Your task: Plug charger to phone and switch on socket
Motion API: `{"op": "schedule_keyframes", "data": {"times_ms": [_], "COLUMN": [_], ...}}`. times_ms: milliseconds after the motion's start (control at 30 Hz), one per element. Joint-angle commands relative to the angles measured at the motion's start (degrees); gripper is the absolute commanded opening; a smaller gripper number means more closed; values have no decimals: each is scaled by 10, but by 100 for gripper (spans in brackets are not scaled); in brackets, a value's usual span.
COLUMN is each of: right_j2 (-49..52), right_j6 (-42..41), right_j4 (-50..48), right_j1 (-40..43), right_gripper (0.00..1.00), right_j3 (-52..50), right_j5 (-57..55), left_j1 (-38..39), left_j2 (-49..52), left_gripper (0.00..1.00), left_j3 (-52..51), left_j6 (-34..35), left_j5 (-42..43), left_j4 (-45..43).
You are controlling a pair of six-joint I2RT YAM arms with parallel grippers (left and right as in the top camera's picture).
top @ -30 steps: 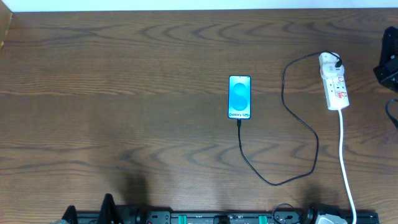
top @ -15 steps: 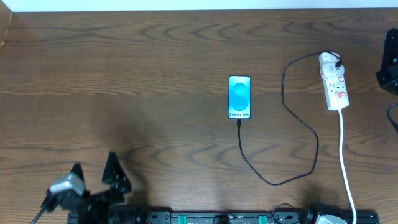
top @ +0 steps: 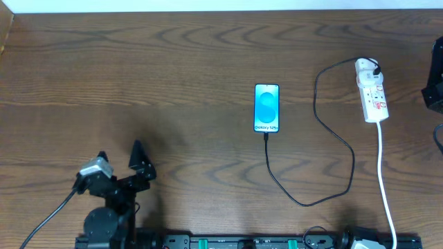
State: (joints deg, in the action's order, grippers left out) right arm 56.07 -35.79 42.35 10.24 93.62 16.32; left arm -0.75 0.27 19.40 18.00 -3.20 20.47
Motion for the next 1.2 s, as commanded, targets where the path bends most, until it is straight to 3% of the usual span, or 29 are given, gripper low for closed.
{"op": "schedule_keyframes", "data": {"times_ms": [0,600,1000,1167], "right_j2": [-4,-4,-4,-4], "right_j6": [-3,-3,-4,-4], "right_j4": [0,0,-1,-2], "right_j1": [-6,-6,-6,-6], "right_gripper": [7,9,9,9], "right_j3": [1,1,1,1], "right_j5": [3,3,3,3], "left_j1": [-3,-3,-3,-3], "left_j2": [-1,-1,-1,0], "left_gripper": [91,91,91,91], "left_j3": [-37,-132,-191,-192], "left_j6": [-2,-7,-8,-9], "left_j5": [-5,-5,-5,-5], "left_j4": [-30,-100,-198,-194]}}
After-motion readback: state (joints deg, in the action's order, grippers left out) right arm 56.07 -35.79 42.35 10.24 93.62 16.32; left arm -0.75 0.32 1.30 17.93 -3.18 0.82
